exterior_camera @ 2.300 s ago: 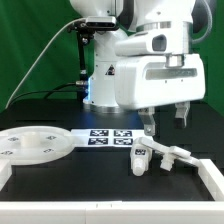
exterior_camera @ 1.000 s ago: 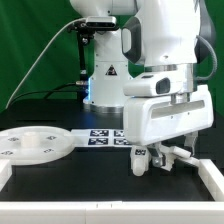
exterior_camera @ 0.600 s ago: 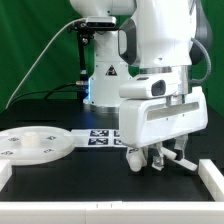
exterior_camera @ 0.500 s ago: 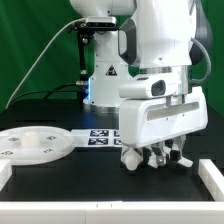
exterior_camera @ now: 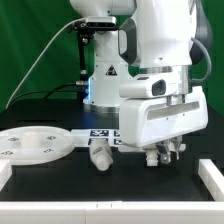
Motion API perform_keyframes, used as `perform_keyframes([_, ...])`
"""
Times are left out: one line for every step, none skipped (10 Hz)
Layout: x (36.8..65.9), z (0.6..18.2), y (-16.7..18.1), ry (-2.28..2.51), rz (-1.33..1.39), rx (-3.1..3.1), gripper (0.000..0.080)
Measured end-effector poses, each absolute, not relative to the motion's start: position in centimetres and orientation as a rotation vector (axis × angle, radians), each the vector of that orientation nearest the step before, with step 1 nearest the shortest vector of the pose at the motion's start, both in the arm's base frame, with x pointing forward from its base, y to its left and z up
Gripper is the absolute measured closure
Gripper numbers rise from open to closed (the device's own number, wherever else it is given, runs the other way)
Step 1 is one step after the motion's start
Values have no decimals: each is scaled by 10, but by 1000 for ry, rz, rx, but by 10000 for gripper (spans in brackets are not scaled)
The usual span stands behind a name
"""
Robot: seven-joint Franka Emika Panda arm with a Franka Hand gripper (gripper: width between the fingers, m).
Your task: Assemble round table
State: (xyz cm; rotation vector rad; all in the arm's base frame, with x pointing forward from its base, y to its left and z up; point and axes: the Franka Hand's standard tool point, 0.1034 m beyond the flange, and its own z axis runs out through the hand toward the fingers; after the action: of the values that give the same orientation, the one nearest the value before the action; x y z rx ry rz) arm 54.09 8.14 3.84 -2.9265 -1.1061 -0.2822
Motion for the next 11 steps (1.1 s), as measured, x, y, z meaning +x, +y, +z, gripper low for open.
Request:
perform_keyframes([544, 43, 81, -1134, -300, -2920, 798])
perform_keyframes([543, 41, 81, -1133, -294, -2919, 798])
perform_keyframes([543, 41, 81, -1132, -294, -2919, 798])
perform_keyframes([543, 45, 75, -1089, -279, -2933, 798])
perform_keyframes([543, 61, 60, -937, -246, -2972, 710])
perform_keyframes([539, 74, 47, -724, -183, -3001, 526])
perform_keyframes([537, 81, 39, -637, -111, -2996, 373])
perform_keyframes([540, 91, 29, -559, -61, -2984, 373])
perform_keyframes([544, 98, 16, -521, -40, -2969, 210])
perform_keyframes([545, 98, 15, -514, -45, -2971, 210])
perform_keyframes([545, 97, 16, -517, -43, -2970, 162])
